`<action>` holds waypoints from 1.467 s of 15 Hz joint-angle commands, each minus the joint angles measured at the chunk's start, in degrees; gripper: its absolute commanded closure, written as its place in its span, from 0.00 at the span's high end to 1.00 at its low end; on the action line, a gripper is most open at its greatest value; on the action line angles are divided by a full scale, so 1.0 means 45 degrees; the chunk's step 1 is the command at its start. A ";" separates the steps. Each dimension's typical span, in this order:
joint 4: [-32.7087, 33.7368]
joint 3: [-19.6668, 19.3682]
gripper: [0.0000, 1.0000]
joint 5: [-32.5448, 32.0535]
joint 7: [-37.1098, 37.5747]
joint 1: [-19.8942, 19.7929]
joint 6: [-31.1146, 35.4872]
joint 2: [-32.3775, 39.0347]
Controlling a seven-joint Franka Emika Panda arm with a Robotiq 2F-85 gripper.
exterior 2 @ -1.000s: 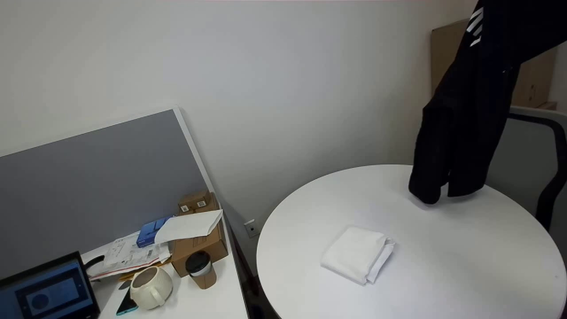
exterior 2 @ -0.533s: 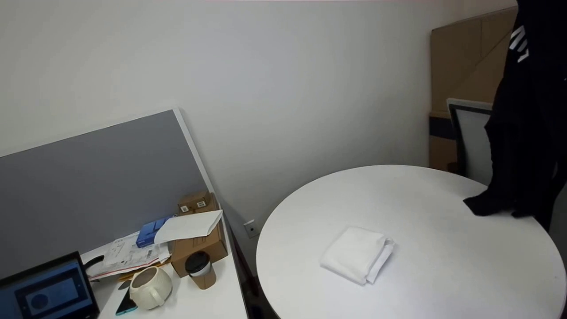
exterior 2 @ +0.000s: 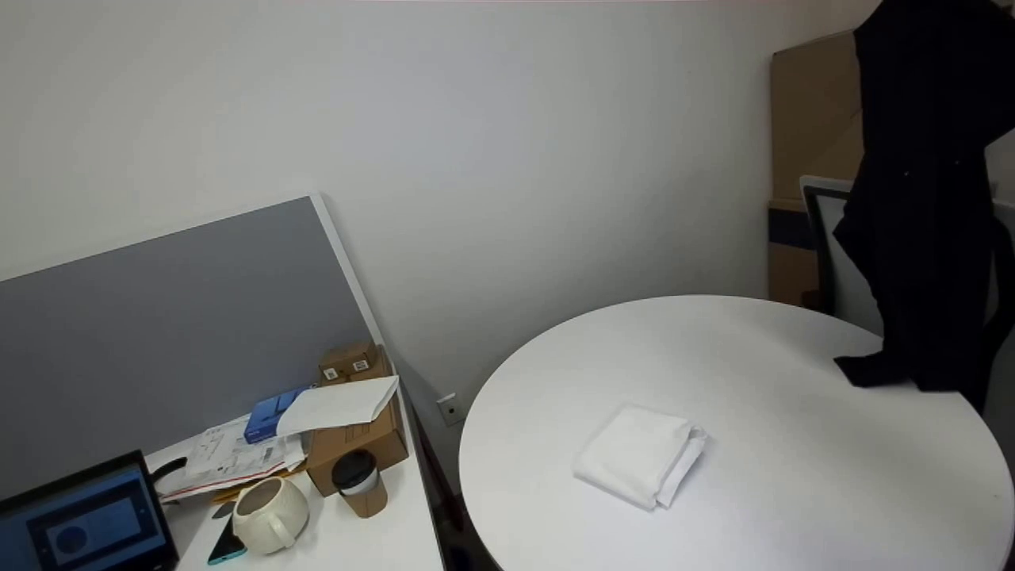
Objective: Move the black shirt from the table to the back of the chair
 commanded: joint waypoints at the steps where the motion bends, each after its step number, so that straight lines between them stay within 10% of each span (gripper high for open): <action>1: 0.1424 0.0880 0.01 -0.0212 0.0625 -0.0405 -0.0775 0.0617; 11: 0.1714 0.1909 0.01 0.0011 0.1380 -0.0394 -0.0612 0.0012; 22: 0.2303 0.2558 0.01 0.1434 0.2299 -0.2703 -0.0904 0.0882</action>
